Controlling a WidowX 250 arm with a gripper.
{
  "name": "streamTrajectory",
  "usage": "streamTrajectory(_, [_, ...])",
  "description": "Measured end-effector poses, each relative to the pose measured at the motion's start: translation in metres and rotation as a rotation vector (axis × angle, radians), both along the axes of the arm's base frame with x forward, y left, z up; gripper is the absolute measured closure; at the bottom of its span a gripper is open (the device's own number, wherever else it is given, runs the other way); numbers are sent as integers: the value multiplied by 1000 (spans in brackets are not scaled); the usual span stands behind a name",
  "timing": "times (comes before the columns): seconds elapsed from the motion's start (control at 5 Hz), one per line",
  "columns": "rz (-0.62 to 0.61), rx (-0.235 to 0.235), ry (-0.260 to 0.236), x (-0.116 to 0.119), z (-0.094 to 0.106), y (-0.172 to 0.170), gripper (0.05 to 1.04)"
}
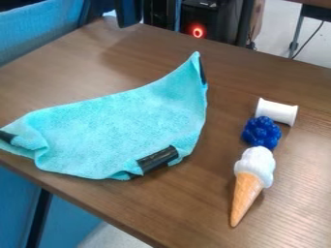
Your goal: Unfold the cloth from bottom right to top left
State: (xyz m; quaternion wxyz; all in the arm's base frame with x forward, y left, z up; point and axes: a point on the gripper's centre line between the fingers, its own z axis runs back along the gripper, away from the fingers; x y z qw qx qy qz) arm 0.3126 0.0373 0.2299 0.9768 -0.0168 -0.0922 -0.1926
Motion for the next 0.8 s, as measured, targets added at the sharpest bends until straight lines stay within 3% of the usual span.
streamTrajectory(0.2, [-1,-6,36,1,-12,0,83])
streamTrajectory(0.4, [-145,25,51,-2,-32,-34,83])
streamTrajectory(0.6, [-248,113,18,-10,-39,-58,83])
streamTrajectory(0.8, [-310,161,-12,-16,-50,-80,83])
